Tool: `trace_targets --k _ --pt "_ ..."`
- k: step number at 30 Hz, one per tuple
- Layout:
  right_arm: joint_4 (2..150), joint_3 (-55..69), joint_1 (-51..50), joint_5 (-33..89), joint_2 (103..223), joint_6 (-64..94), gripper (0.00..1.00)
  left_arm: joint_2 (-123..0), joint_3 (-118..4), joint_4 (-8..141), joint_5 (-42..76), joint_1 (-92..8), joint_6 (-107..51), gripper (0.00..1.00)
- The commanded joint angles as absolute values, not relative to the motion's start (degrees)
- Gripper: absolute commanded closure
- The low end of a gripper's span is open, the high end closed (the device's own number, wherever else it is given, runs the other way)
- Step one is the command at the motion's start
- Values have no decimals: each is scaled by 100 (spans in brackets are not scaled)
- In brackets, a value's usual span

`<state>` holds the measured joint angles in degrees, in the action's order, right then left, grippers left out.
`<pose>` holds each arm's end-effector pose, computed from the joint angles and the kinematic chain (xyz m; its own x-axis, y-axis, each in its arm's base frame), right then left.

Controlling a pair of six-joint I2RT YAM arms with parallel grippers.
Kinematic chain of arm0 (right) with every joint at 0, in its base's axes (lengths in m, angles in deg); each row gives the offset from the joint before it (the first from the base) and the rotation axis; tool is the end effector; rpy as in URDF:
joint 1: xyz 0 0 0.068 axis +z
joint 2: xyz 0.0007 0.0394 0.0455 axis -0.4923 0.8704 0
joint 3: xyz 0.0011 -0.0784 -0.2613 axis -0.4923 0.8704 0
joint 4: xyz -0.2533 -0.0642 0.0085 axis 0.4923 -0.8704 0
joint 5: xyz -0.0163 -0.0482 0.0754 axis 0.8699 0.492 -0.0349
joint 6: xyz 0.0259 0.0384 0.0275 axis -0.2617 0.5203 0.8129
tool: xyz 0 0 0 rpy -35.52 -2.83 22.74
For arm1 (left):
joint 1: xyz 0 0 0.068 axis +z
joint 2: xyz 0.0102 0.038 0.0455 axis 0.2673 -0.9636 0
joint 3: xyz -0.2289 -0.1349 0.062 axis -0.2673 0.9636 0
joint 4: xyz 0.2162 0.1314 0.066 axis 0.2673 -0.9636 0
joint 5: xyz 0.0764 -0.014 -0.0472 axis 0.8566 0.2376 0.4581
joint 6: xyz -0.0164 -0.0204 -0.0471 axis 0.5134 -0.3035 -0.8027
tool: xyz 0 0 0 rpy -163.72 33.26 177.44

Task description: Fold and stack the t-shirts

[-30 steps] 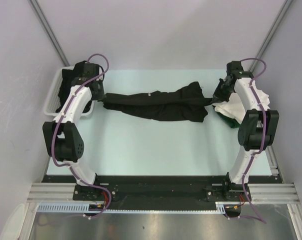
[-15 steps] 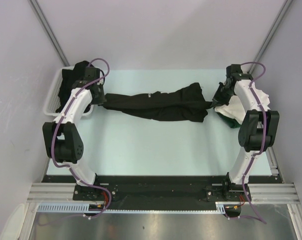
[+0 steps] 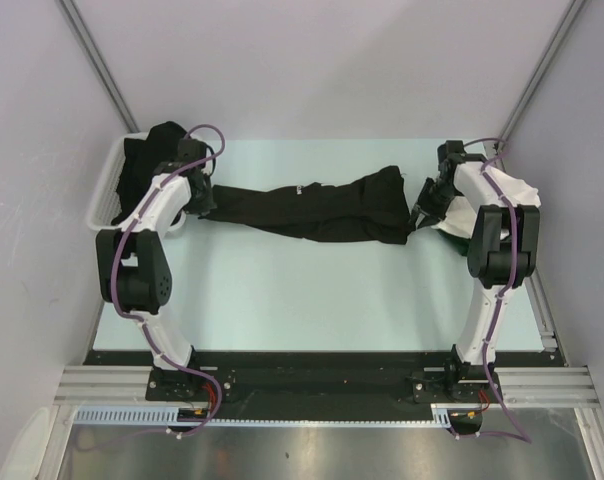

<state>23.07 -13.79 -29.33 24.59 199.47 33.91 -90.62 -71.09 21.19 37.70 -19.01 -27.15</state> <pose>0.4215 0.0080 0.2089 -0.8925 0.4218 -0.1599 0.3686 0.8863 0.2803 0.3886 -0.0162 0.2551 -0.8514 -0.1257 -0.5093 -0.2006 0.9751 0.0948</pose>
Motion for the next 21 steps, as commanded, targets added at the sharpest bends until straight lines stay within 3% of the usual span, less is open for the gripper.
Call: trace_targets --k 1,5,11,21 --pt "2075 -1936 -2782 2599 19992 3379 56 -9152 -7535 2100 4074 -1849 -2680 94" --pt "1952 -2191 -2765 2670 20001 3423 52 -9302 -7790 1942 4390 -1849 -2644 82" --pt "1812 -2727 -2765 2679 19992 3432 47 -9364 -8238 1731 4707 -1849 -2548 72" --pt "1513 -3378 -2747 2635 20036 3370 34 -9469 -8388 1941 4172 -1858 -2863 70"
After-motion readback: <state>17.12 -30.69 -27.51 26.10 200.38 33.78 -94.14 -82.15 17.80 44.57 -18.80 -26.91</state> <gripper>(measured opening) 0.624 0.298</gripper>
